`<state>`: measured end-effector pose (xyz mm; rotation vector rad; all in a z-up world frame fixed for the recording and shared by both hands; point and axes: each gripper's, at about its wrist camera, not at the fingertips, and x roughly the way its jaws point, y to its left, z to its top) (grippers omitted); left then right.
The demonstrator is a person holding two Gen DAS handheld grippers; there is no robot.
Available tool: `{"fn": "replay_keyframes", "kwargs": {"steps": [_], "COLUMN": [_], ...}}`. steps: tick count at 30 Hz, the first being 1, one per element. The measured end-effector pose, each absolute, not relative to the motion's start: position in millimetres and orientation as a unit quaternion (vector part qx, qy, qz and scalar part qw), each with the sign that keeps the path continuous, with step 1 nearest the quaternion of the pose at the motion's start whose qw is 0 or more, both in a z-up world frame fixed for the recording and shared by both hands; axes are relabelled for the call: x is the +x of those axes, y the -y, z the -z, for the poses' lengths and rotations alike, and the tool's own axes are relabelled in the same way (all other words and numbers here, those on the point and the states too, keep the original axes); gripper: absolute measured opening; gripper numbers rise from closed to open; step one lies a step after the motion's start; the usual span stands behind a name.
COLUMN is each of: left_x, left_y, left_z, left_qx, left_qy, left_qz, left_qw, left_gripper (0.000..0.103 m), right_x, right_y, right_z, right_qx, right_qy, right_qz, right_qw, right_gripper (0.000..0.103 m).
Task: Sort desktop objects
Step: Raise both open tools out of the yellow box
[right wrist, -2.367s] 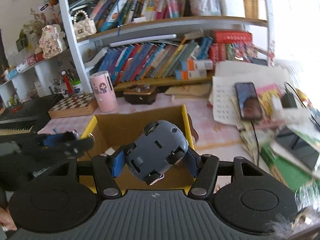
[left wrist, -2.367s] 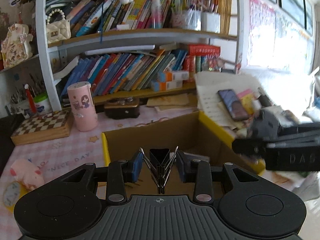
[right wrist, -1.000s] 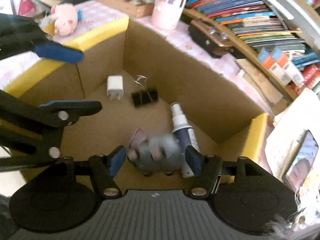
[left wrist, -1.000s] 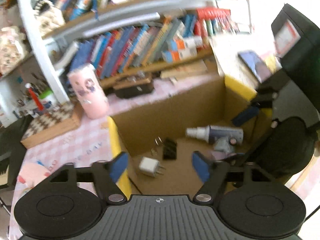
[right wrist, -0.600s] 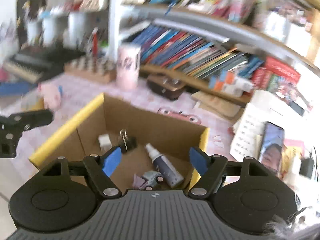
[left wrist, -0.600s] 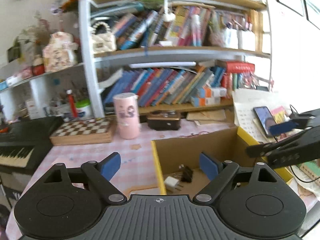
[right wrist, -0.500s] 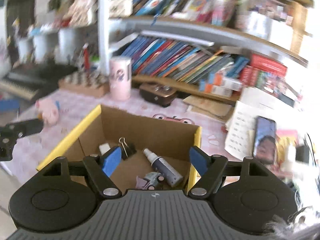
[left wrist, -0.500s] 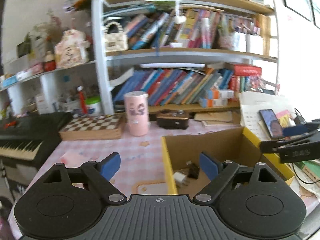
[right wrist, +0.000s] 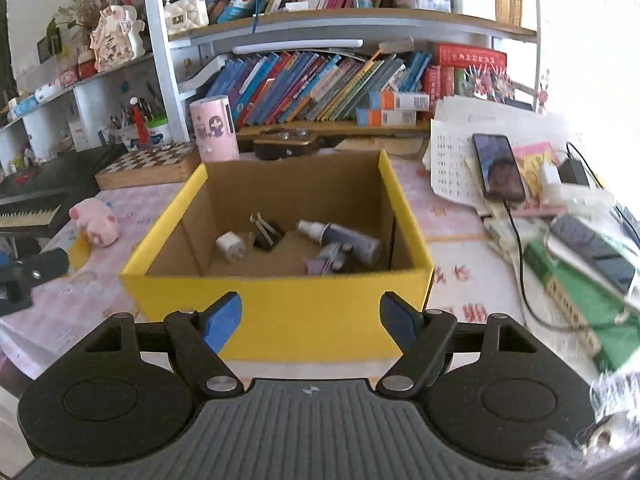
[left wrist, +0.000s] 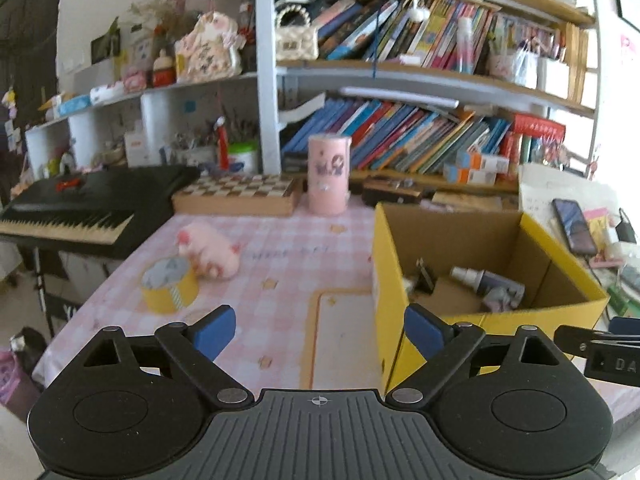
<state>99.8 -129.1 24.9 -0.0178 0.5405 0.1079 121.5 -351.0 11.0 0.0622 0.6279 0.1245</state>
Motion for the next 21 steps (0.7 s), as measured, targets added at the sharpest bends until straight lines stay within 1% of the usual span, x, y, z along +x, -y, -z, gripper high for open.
{"fn": "replay_keyframes", "kwargs": {"steps": [8, 16, 21], "left_x": [77.4, 51.6, 40.5], "left_y": [99.3, 46.1, 17.9], "left_z": [-14.8, -11.4, -11.2], "left_qx": [-0.006, -0.001, 0.007], "left_qy": [-0.274, -0.288, -0.294], "left_qz": [-0.028, -0.013, -0.001], "left_qw": [0.961, 0.957, 0.956], "left_gripper": [0.093, 0.096, 0.098], "right_x": [94.5, 70.9, 52.4], "right_y": [312.5, 257.6, 223.0], "right_z": [-10.1, -4.1, -2.5], "right_qx": [0.028, 0.048, 0.05], "right_qy": [-0.311, -0.346, -0.351], "right_qz": [-0.044, -0.037, -0.036], "right_qw": [0.949, 0.936, 0.934], "right_gripper": [0.075, 0.076, 0.077]}}
